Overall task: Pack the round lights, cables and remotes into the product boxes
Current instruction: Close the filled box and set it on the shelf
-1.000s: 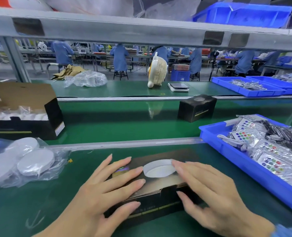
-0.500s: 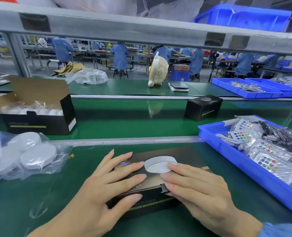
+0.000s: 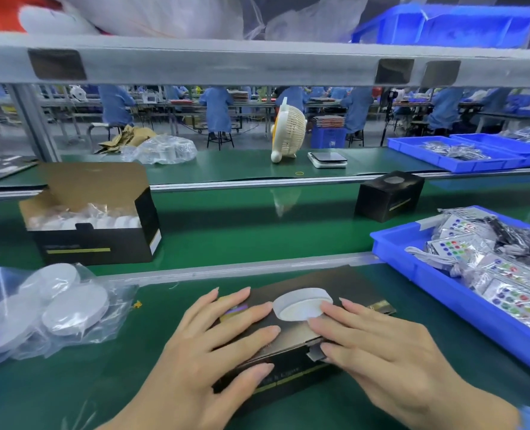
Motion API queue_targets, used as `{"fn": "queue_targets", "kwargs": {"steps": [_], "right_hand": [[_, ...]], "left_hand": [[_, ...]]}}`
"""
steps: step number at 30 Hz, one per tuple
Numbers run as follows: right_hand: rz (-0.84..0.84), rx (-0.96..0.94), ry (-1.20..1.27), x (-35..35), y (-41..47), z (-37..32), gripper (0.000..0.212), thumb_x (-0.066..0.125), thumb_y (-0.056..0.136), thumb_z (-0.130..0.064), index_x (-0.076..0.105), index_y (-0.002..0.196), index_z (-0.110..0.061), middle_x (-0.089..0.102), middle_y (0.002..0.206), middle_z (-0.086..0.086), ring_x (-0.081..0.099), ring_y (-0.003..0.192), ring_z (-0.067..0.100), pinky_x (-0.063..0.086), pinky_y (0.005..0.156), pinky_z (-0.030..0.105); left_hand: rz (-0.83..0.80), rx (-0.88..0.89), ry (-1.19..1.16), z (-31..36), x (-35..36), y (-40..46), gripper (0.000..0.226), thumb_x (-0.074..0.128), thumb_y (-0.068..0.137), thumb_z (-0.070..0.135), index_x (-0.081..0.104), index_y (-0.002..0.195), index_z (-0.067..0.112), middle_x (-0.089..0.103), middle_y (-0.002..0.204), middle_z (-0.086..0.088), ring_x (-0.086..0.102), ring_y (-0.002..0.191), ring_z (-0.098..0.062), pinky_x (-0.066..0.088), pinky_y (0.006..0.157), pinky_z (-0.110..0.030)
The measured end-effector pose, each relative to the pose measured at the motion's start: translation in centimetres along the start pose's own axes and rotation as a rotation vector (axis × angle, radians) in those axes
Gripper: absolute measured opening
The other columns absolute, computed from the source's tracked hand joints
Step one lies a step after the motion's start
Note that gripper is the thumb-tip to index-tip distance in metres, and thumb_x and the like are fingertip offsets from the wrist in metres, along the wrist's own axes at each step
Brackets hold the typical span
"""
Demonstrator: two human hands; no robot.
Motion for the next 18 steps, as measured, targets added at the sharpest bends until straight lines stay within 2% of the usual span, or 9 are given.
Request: {"fn": "queue_targets", "kwargs": {"steps": [3, 8, 10, 11, 13, 14, 16, 17, 18], "right_hand": [[0.026, 0.056, 0.039, -0.2, 0.1, 0.6, 0.002, 0.078, 0.079, -0.011, 0.078, 0.078, -0.009, 0.073, 0.109, -0.001, 0.068, 0.108, 0.013, 0.059, 0.083, 0.038], [0.041, -0.098, -0.064, -0.1, 0.4, -0.3, 0.009, 0.081, 0.074, -0.005, 0.079, 0.082, -0.004, 0.074, 0.105, 0.007, 0.069, 0.105, 0.020, 0.058, 0.085, 0.035], [0.023, 0.032, 0.034, -0.2, 1.0, 0.8, 0.006, 0.080, 0.077, -0.012, 0.080, 0.082, -0.009, 0.073, 0.107, 0.002, 0.070, 0.101, 0.014, 0.058, 0.085, 0.035], [-0.026, 0.126, 0.127, 0.0, 1.5, 1.6, 0.009, 0.076, 0.081, -0.021, 0.080, 0.087, -0.015, 0.071, 0.114, -0.004, 0.068, 0.104, 0.009, 0.056, 0.091, 0.036], [-0.284, 0.307, 0.291, 0.7, 2.6, 3.3, 0.029, 0.065, 0.086, -0.045, 0.070, 0.114, -0.040, 0.055, 0.138, -0.019, 0.052, 0.124, -0.003, 0.038, 0.112, 0.036], [-0.486, 0.354, 0.315, 1.4, 3.1, 4.0, 0.041, 0.058, 0.087, -0.055, 0.054, 0.128, -0.054, 0.041, 0.148, -0.025, 0.035, 0.135, -0.009, 0.024, 0.119, 0.033], [-0.844, 0.305, 0.272, 2.5, 3.6, 4.5, 0.055, 0.050, 0.089, -0.062, 0.023, 0.137, -0.067, 0.017, 0.158, -0.025, 0.005, 0.143, -0.013, 0.006, 0.122, 0.029], [-0.940, 0.253, 0.237, 2.7, 3.8, 4.5, 0.058, 0.050, 0.089, -0.062, 0.018, 0.137, -0.067, 0.013, 0.160, -0.023, 0.003, 0.143, -0.010, 0.006, 0.121, 0.029], [-0.968, 0.215, 0.236, 2.6, 4.3, 4.5, 0.060, 0.052, 0.089, -0.062, 0.019, 0.138, -0.065, 0.014, 0.159, -0.021, 0.009, 0.143, -0.004, 0.011, 0.119, 0.028]], "left_hand": [[-0.009, -0.008, 0.001, -0.2, 0.1, 0.0, 0.035, 0.049, 0.097, 0.046, 0.072, 0.116, 0.028, 0.061, 0.133, 0.015, 0.053, 0.131, -0.018, 0.037, 0.108, -0.048], [-0.024, -0.018, -0.008, -0.2, 0.2, 0.2, 0.032, 0.053, 0.094, 0.043, 0.071, 0.116, 0.030, 0.061, 0.133, 0.016, 0.053, 0.131, -0.017, 0.039, 0.106, -0.049], [-0.024, -0.008, 0.002, -0.1, 0.1, 0.2, 0.033, 0.049, 0.097, 0.045, 0.072, 0.114, 0.029, 0.061, 0.132, 0.015, 0.054, 0.130, -0.019, 0.040, 0.105, -0.049], [-0.021, -0.004, 0.023, -0.1, 0.1, 0.3, 0.035, 0.046, 0.099, 0.046, 0.072, 0.113, 0.029, 0.062, 0.131, 0.014, 0.055, 0.129, -0.019, 0.040, 0.104, -0.049], [-0.033, 0.007, 0.051, -0.3, -0.1, 0.7, 0.039, 0.041, 0.101, 0.047, 0.074, 0.110, 0.029, 0.063, 0.129, 0.013, 0.055, 0.128, -0.019, 0.041, 0.102, -0.048], [-0.045, 0.020, 0.073, 0.0, 0.1, 0.9, 0.039, 0.040, 0.102, 0.047, 0.074, 0.110, 0.029, 0.063, 0.129, 0.012, 0.054, 0.127, -0.019, 0.042, 0.102, -0.048], [-0.076, 0.066, 0.071, 0.7, 0.5, 0.8, 0.039, 0.039, 0.102, 0.047, 0.074, 0.111, 0.032, 0.062, 0.130, 0.014, 0.055, 0.127, -0.017, 0.042, 0.102, -0.043], [-0.093, 0.059, 0.016, 0.3, 0.1, 1.1, 0.039, 0.039, 0.102, 0.049, 0.074, 0.112, 0.036, 0.062, 0.131, 0.016, 0.056, 0.127, -0.015, 0.043, 0.102, -0.039], [-0.123, -0.003, -0.091, -1.1, -0.7, 1.5, 0.038, 0.038, 0.102, 0.052, 0.072, 0.114, 0.040, 0.062, 0.131, 0.018, 0.057, 0.125, -0.013, 0.043, 0.102, -0.033]]}}
Point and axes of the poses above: each hand's wrist, its own y-axis towards the middle knuckle, its own x-axis out of the palm, z = x × y, the point moved 6 cm from there along y, towards the middle knuckle
